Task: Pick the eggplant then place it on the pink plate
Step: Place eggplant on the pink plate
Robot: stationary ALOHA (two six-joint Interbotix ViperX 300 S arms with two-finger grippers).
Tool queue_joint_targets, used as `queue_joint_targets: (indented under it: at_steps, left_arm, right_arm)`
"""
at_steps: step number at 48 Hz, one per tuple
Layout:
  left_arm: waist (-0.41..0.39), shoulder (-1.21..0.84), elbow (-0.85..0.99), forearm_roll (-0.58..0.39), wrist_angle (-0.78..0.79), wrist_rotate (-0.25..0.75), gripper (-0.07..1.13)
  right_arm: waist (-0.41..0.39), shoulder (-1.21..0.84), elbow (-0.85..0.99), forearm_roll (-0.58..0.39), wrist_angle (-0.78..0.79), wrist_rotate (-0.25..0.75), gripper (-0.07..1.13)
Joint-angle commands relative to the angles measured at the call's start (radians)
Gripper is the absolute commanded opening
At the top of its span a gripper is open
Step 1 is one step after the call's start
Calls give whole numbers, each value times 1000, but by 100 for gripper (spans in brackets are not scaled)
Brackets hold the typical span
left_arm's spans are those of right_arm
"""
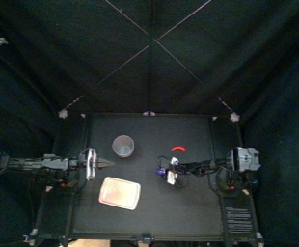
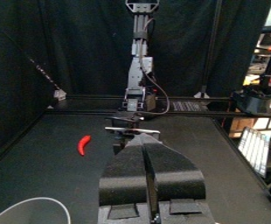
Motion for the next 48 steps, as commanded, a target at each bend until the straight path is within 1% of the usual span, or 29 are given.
queue_joint_targets:
  at_steps: [1, 4, 9, 16, 25, 35, 44, 48]
  left_arm:
    - [2, 3, -12, 3, -5, 3, -2]
    - [2, 2, -11, 3, -5, 2, -2]
    - [2, 3, -12, 3, -5, 3, -2]
    - [3, 3, -12, 5, -5, 3, -2]
    - [3, 2, -12, 3, -5, 3, -2]
    - [3, 0, -12, 5, -5, 3, -2]
    - [3, 0, -12, 5, -5, 3, -2]
    - [3, 0, -11, 5, -5, 3, -2]
  right_arm:
    - [2, -25, -37, 2, 0, -2, 61]
    - [6, -34, -66, -3, 2, -2, 57]
    - [32, -48, -141, -9, 2, -5, 57]
    - [92, -37, -278, -40, 2, -8, 58]
    - [146, 55, -451, -66, 3, -3, 58]
    - [206, 215, -630, -94, 20, -8, 57]
    - [218, 304, -742, -121, 84, -2, 58]
    - [222, 327, -769, -126, 92, -5, 63]
